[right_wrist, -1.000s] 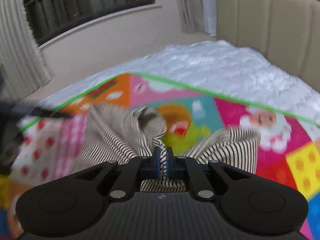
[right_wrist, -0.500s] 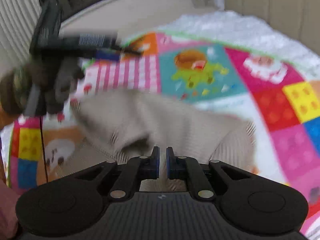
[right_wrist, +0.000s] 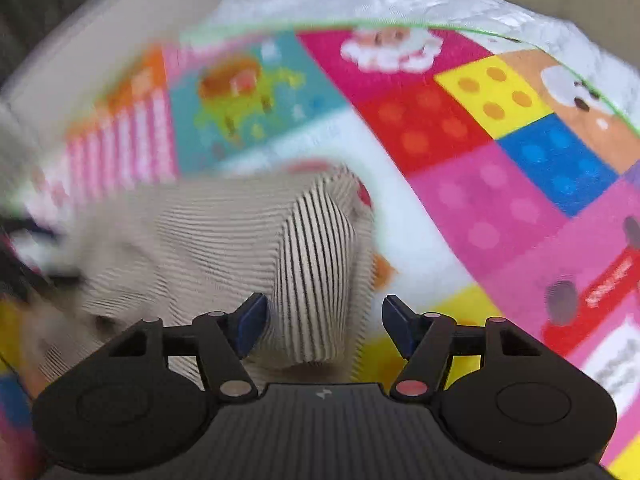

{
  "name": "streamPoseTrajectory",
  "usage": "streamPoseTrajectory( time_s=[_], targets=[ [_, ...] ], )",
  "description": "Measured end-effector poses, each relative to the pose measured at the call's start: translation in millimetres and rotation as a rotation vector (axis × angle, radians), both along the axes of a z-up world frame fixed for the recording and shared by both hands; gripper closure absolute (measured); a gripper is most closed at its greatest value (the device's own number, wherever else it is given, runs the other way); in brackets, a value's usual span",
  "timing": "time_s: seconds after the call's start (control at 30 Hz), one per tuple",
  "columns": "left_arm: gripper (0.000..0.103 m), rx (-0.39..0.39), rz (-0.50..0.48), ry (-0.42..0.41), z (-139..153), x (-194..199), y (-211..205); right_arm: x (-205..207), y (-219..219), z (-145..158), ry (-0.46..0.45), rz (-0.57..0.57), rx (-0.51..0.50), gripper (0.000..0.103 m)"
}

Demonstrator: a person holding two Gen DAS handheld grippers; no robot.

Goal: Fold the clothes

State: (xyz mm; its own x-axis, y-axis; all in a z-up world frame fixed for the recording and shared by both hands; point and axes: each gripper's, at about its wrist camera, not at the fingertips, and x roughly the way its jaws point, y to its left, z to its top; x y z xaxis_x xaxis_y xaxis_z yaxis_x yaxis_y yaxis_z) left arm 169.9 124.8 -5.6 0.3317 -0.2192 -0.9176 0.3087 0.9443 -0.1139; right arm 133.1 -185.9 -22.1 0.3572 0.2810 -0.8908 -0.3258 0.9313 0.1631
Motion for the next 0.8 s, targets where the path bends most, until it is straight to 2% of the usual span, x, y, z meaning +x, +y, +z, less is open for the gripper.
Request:
streamPoseTrajectory(
  time_s=[0.07, 0.13, 0.23, 0.33, 0.5, 0.57, 0.6, 0.63, 0.67, 0.7, 0.77, 0.8],
  targets=[
    [0.003, -0.042, 0.033, 0.0, 5, -1, 10, -6, -2, -1, -0.008, 0.009, 0.002, 0.039],
    [0.003, -0.084, 0.067, 0.001, 11, -2, 20, -6, -8, 11, -0.026, 0.001, 0.066, 0.039],
    [0.003, -0.267, 0.131, 0.063, 17, 2, 35, 1, -17, 32, -0.074, -0.033, 0.169, 0.036],
    [0.004, -0.355, 0.158, 0.154, 7, 4, 32, 8, -16, 35, -0.071, -0.066, 0.205, 0.036],
    [0.004, -0.367, 0.169, 0.198, -13, 8, 12, -1, 7, 5, -0.021, -0.013, 0.149, 0.036],
    [0.006, -0.37, 0.173, 0.214, -21, 10, 4, -6, 19, -5, -0.027, 0.033, 0.109, 0.046],
    [0.009, -0.375, 0.176, 0.215, -23, 11, 2, -7, 27, -8, -0.05, 0.062, 0.072, 0.052],
    [0.021, -0.37, 0.18, 0.208, -25, 13, 0, -9, 34, -8, -0.078, 0.092, 0.04, 0.06],
    [0.031, -0.363, 0.183, 0.2, -27, 16, -3, -9, 37, -7, -0.098, 0.106, 0.031, 0.064],
    [0.037, -0.353, 0.185, 0.182, -26, 19, -4, -8, 37, -5, -0.108, 0.104, 0.036, 0.071],
    [0.058, -0.331, 0.189, 0.14, -23, 27, -5, 5, 36, 1, -0.124, 0.079, 0.059, 0.077],
    [0.063, -0.322, 0.188, 0.107, -20, 35, -4, 13, 36, 5, -0.131, 0.062, 0.072, 0.079]
  ],
)
